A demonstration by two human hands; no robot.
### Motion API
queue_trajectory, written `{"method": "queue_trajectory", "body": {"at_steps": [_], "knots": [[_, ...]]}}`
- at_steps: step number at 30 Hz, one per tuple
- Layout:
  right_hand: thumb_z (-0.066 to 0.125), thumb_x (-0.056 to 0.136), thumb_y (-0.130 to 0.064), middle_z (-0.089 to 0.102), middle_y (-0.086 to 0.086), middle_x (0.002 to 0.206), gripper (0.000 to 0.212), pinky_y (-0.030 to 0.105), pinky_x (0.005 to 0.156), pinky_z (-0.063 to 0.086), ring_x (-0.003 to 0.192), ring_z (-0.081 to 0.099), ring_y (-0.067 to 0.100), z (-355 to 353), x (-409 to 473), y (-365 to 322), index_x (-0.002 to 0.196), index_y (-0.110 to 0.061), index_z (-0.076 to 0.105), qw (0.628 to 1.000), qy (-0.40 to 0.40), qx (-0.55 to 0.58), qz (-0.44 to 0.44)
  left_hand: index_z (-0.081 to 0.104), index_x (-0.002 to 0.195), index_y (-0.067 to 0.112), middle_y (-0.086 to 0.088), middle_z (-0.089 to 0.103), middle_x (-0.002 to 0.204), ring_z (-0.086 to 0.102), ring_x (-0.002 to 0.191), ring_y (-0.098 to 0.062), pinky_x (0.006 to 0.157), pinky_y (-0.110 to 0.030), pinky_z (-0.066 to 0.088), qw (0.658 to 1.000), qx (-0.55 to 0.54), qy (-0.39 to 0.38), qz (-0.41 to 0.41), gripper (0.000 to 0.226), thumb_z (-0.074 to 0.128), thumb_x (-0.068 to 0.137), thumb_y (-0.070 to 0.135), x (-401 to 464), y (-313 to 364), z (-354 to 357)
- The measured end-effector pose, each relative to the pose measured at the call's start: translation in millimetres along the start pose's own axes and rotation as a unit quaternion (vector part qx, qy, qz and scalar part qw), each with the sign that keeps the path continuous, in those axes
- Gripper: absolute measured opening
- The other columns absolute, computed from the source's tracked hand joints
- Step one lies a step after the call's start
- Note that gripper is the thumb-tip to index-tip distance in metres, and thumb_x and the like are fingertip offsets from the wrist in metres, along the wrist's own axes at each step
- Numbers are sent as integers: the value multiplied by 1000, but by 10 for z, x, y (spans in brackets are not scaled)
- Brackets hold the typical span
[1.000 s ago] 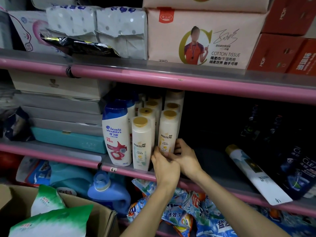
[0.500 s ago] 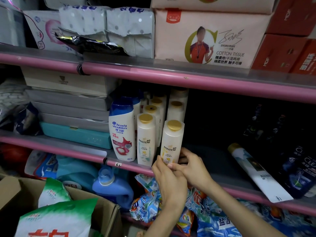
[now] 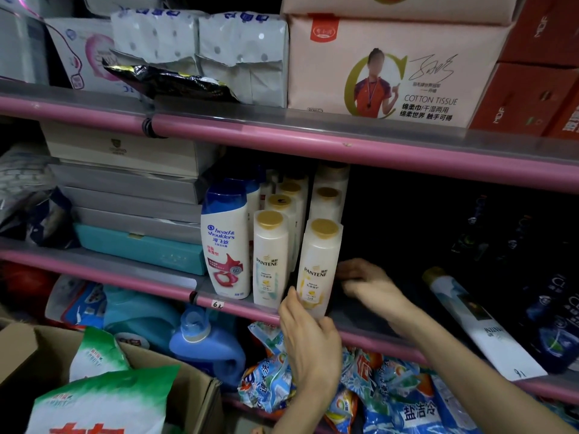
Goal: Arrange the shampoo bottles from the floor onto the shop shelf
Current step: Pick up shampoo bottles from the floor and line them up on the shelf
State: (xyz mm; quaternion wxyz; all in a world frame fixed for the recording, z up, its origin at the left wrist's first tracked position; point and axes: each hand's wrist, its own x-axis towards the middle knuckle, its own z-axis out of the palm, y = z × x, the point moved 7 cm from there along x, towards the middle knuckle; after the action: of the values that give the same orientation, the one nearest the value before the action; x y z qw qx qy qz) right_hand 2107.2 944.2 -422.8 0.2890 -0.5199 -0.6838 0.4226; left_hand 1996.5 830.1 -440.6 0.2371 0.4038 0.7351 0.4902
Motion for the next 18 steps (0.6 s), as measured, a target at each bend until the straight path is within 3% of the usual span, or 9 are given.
{"method": "queue_trajectory", "body": {"at_steps": [2, 5, 10, 18], "knots": [[64, 86, -8, 61, 0, 114, 33, 21, 84, 45, 107, 58, 16, -117, 118, -13, 117, -19, 55, 997, 82, -1, 11, 24, 145, 16, 2, 33, 141, 34, 130, -14, 108, -30, 32, 1000, 8, 17, -1, 64, 58, 91, 25, 12, -7, -15], [68, 86, -22, 56, -2, 117, 45, 26, 85, 46, 108, 56, 17, -26, 294, -50, 127, -19, 48, 997, 76, -27, 20, 35, 136, 18, 2, 44, 131, 42, 125, -16, 104, -37, 35, 997, 39, 71, -6, 70, 70, 80, 40, 57, -16, -60], [58, 92, -19, 62, 4, 118, 32, 25, 78, 45, 101, 58, 16, 158, 436, -113, 123, -17, 51, 998, 47, -34, 5, 50, 123, 15, -3, 57, 116, 53, 113, -22, 94, -41, 40, 985, 97, 143, 20, 68, 82, 67, 33, 86, 13, -23], [56, 93, -15, 66, 9, 110, 21, 23, 74, 46, 98, 62, 20, 185, 469, -85, 114, -12, 58, 998, 53, -38, -3, 49, 122, 16, -2, 56, 113, 55, 110, -21, 94, -44, 40, 977, 73, 196, 33, 68, 83, 64, 26, 60, -48, 45]]}}
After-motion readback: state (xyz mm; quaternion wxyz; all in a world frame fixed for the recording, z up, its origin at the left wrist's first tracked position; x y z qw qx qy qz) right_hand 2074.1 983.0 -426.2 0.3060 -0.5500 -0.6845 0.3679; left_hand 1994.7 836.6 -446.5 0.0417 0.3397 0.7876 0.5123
